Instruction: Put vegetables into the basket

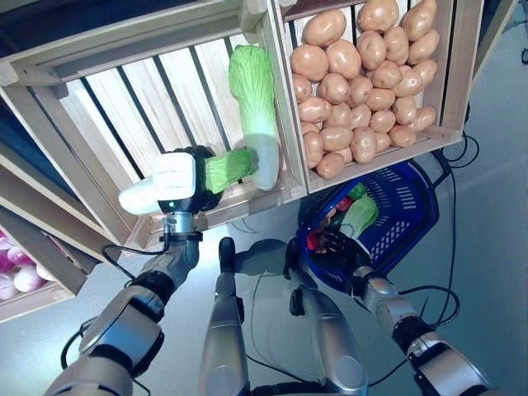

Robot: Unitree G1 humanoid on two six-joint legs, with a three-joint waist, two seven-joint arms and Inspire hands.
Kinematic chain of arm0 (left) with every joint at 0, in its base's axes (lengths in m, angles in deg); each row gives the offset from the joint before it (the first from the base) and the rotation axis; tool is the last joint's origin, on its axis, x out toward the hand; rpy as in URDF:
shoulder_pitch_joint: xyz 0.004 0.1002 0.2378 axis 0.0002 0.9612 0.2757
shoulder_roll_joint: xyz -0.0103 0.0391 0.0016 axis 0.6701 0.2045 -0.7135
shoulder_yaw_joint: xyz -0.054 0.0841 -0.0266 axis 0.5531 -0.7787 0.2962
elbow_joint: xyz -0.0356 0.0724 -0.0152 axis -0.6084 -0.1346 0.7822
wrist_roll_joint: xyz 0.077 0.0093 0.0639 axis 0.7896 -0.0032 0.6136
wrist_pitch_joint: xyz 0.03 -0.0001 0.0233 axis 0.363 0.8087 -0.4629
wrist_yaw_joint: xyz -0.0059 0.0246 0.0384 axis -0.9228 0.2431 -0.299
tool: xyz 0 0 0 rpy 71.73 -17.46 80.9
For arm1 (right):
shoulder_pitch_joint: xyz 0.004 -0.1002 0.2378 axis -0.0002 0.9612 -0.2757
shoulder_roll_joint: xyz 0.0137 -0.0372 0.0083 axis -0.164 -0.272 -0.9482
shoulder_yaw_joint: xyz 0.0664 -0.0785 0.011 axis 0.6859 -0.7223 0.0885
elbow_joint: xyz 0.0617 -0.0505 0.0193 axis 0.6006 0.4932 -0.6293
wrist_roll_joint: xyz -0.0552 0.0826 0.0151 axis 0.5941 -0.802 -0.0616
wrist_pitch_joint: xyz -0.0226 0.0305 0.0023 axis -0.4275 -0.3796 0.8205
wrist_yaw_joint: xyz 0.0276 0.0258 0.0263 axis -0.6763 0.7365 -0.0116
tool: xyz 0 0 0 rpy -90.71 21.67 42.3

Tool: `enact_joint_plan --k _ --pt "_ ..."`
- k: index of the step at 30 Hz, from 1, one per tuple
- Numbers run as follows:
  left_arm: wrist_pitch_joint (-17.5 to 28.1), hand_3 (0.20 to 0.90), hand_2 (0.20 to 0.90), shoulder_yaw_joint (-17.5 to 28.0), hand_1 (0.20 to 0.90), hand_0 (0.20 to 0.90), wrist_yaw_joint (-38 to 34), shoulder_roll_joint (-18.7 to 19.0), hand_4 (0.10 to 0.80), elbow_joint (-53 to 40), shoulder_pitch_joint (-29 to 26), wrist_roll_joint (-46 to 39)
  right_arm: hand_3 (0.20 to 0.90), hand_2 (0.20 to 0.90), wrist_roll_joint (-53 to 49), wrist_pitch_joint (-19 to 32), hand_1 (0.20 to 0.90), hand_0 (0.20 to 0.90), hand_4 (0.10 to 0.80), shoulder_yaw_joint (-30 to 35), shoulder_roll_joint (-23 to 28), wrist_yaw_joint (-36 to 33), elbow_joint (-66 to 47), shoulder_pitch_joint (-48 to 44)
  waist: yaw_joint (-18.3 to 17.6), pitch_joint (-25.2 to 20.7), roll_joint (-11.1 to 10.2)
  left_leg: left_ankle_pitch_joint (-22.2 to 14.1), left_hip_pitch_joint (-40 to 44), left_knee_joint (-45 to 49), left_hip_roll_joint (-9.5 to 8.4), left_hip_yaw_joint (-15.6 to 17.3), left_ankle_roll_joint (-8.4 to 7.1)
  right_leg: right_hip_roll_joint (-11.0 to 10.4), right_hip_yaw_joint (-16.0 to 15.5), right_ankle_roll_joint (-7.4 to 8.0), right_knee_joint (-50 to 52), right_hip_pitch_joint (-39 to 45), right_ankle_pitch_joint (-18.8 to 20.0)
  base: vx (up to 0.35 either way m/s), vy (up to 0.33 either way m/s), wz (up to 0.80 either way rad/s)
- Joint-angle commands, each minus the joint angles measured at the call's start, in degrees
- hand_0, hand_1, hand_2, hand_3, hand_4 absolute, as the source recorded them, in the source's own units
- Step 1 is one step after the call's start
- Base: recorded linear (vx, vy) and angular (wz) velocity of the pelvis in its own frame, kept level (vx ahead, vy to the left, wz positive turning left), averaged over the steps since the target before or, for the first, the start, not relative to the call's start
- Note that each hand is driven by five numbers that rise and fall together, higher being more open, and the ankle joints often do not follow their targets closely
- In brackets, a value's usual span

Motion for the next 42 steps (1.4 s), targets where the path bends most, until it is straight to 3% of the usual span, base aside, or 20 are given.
enact_joint_plan --k 1,4,6,8,9,10,12,14,17,22,27,42 --pt "6.9 0.3 0.3 6.8 0.3 0.3 -6.6 -0.2 0.4 -12.2 6.6 -0.7 0.9 0.9 0.9 7.5 0.9 0.9 0.8 4.7 5.2 -2.1 -10.4 9.3 1.5 -4.0 3.4 -1.7 -0.6 0.5 -1.42 -0.9 -1.46 -2.6 -0.9 2.97 1.1 4.0 -2.5 0.087 -0.068 0.03" --pt "15.7 0.3 0.3 12.0 0.3 0.3 -0.5 -1.2 0.4 -20.1 14.7 -8.3 0.9 0.9 3.0 9.2 0.9 0.9 0.8 7.2 5.4 -1.0 -17.8 14.1 2.0 -5.5 3.9 -2.0 3.0 -1.4 -1.26 -0.8 -1.57 -2.9 -1.4 3.28 -0.5 7.6 -2.7 0.109 -0.06 0.09" --pt "20.9 0.3 0.3 15.8 0.3 0.3 9.5 -2.3 0.4 -26.2 19.4 -17.5 0.9 0.9 4.7 9.3 0.9 0.9 0.8 9.4 5.1 0.8 -22.3 16.5 2.2 -6.9 4.4 -2.0 5.6 -2.9 -1.09 -0.8 -1.61 -3.2 -1.6 3.5 -2.0 10.4 -2.8 0.128 -0.027 0.06" --pt "23.3 0.3 0.3 17.4 0.3 0.3 15.7 -3.1 0.4 -28.7 21.7 -23.4 0.9 0.9 5.7 10.0 0.9 0.9 0.8 10.2 5.0 2.1 -24.5 17.8 2.3 -7.8 4.5 -1.8 6.8 -3.6 -1.06 -0.7 -1.53 -3.2 -1.8 3.6 -2.9 11.8 -2.5 0.098 -0.021 0.14" --pt "26.4 0.3 0.3 18.6 0.3 0.3 24.4 -4.3 0.4 -31.3 23.9 -31.8 0.9 0.9 6.8 11.3 0.9 0.9 0.8 10.7 5.1 3.4 -26.8 19.0 2.5 -8.6 4.7 -1.8 7.7 -4.2 -1.03 -0.7 -1.6 -3.2 -2.0 3.67 -3.9 13.3 -2.4 0.11 -0.024 0.19" --pt "26.8 0.3 0.3 18.9 0.3 0.3 27.4 -4.9 0.4 -33.1 25.1 -34.9 0.9 0.9 7.4 11.1 0.9 0.9 0.8 10.8 5.1 3.7 -28.1 19.6 2.6 -9.0 4.8 -1.8 8.2 -4.3 -1.1 -0.8 -1.55 -3.2 -2.0 3.72 -4.3 14.0 -2.3 0.114 -0.02 0.14" --pt "26.4 0.3 0.3 19.2 0.3 0.3 41.8 -7.4 0.4 -38.9 28.6 -49.8 0.9 0.9 7.5 10.9 0.9 0.9 0.8 11.6 5.3 5.6 -32.5 21.3 3.1 -10.3 5.1 -2.0 10.3 -4.8 -1.11 -0.7 -1.37 -3.3 -2.6 3.88 -5.9 16.8 -2.0 0.112 -0.018 0.12" --pt "26.0 0.3 0.3 18.3 0.3 0.3 50.7 -8.9 0.4 -41.8 30.6 -58.6 0.9 0.9 7.0 11.8 0.9 0.9 0.8 12.2 5.5 8.7 -34.5 22.6 3.3 -11.2 5.3 -2.1 11.7 -4.9 -1.11 -0.8 -1.26 -3.2 -3.0 3.89 -6.8 18.8 -1.8 0.115 -0.01 0.09" --pt "20.8 0.3 0.3 16.0 0.3 0.3 63.8 -9.9 0.4 -46.9 33.3 -72.6 0.9 0.9 5.4 12.4 0.9 0.9 0.8 11.8 7.0 13.3 -39.4 24.2 3.5 -13.2 5.3 -2.5 14.1 -5.1 -1.16 -0.5 -0.89 -3.2 -3.2 3.96 -7.9 21.3 -1.3 0.118 0.005 0.08" --pt "14.9 0.3 0.3 13.1 0.3 0.3 70.5 -10.0 0.4 -48.8 34.5 -81.3 0.9 0.9 2.9 10.8 0.9 0.9 0.8 10.6 8.6 19.4 -43.8 24.9 3.4 -16.0 5.0 -3.3 16.8 -5.1 -1.09 -0.2 -0.53 -3.0 -3.1 3.89 -8.4 23.7 -1.4 0.111 0.009 0.03" --pt "9.8 0.3 0.3 10.8 0.3 0.3 73.7 -9.6 0.4 -49.9 34.6 -83.8 0.9 0.9 0.6 7.6 0.9 0.9 0.8 9.2 9.9 25.2 -46.1 25.3 3.5 -19.0 4.3 -4.3 19.5 -5.1 -0.98 0.2 -0.2 -2.9 -2.8 3.75 -8.7 26.1 -2.0 0.118 -0.007 0.0" --pt "9.5 0.3 0.3 9.1 0.3 0.3 74.6 -9.0 0.4 -51.4 33.1 -82.8 0.9 0.9 -6.5 -2.0 0.9 0.9 0.8 6.8 10.8 31.9 -47.0 25.3 2.9 -24.8 3.4 -6.7 24.3 -5.1 -0.84 0.8 -0.1 -3.0 -1.7 4.09 -10.5 29.9 -2.1 0.037 -0.01 -0.03"
